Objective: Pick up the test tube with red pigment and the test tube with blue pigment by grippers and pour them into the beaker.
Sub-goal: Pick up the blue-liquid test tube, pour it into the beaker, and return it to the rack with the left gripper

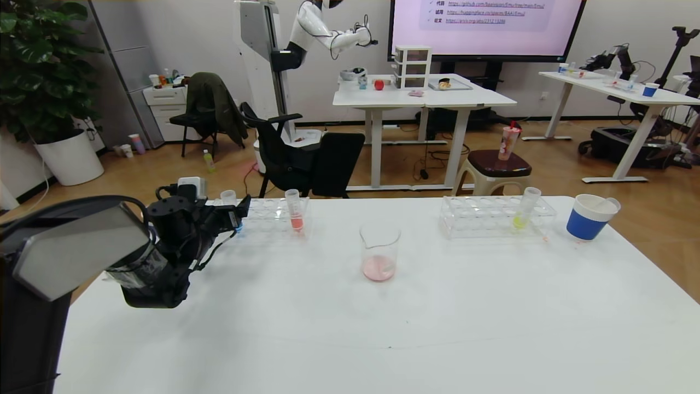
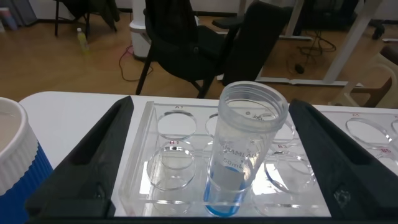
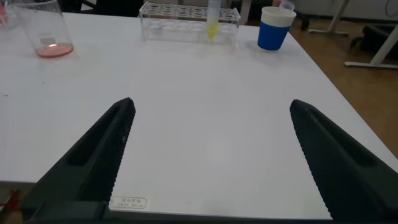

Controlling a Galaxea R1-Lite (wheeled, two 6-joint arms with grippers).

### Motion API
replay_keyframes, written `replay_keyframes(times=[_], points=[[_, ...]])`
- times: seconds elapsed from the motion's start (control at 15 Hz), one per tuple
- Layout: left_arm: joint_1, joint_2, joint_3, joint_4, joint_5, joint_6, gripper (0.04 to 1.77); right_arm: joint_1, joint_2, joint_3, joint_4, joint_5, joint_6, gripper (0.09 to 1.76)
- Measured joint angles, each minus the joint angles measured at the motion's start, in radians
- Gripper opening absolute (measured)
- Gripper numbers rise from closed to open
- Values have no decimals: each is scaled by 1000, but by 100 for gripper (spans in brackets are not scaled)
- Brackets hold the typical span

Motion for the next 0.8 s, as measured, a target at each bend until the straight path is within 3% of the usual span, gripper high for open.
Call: replay_keyframes(times=[0.07, 0.27, 0.33, 0.47, 0.67, 0.8], points=[[0, 3, -1, 0, 0, -1, 154, 0, 0, 0, 0, 0, 0, 174], [-4, 6, 1, -9, -1, -1, 42, 0, 0, 0, 0, 0, 0, 174], [-1, 5, 1, -9, -5, -2, 35, 0, 0, 0, 0, 0, 0, 174], [-2, -2, 0, -5, -4, -1, 56, 0, 0, 0, 0, 0, 0, 174], [-10, -44, -6, 40, 3, -1, 50, 0, 0, 0, 0, 0, -1, 174], [-14, -97, -22, 135, 2, 0, 50, 0, 0, 0, 0, 0, 0, 174]])
